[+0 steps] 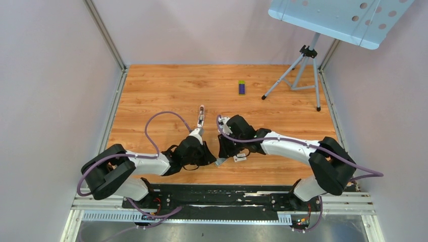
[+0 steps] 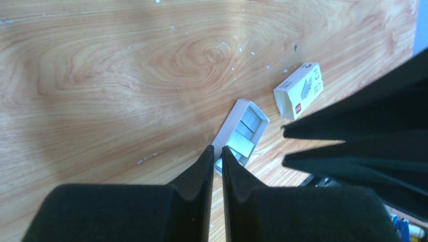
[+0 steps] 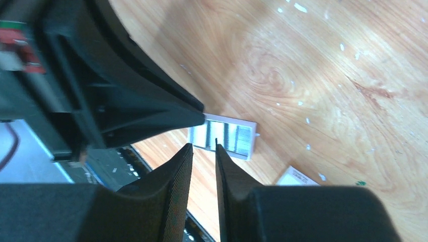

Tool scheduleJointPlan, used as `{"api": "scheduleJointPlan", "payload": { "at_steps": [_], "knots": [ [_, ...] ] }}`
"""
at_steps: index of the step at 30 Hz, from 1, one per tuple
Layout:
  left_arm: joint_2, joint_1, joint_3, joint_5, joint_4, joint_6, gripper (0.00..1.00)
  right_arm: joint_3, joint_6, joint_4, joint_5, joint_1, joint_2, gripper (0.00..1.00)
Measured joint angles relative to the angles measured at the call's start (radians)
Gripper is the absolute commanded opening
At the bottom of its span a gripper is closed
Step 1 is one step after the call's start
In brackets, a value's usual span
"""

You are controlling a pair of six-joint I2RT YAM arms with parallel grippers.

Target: Load the staples into the stapler

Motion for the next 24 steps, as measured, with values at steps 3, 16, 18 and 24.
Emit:
{"api": "scheduleJointPlan", "payload": {
  "at_steps": [3,16,18,24],
  "knots": [
    [-0.012,0.0,0.002,-0.004,-0.02,0.003,0.12,0.004,-0.029,-0.031,0.039,0.008,0.027,0.28],
    [-0.065,-0.001,0.001,-0.024,-0.086,0.006,0.26,0.032,-0.1,-0.067,0.134,0.059,0.067,0.28],
    [-0.096,-0.002,0.001,-0.039,-0.106,0.006,0.31,0.033,-0.106,-0.067,0.143,0.068,0.067,0.28],
    [-0.291,-0.002,-0.003,-0.135,-0.21,0.014,0.4,0.036,-0.115,-0.067,0.182,0.093,0.074,0.28]
  ]
}}
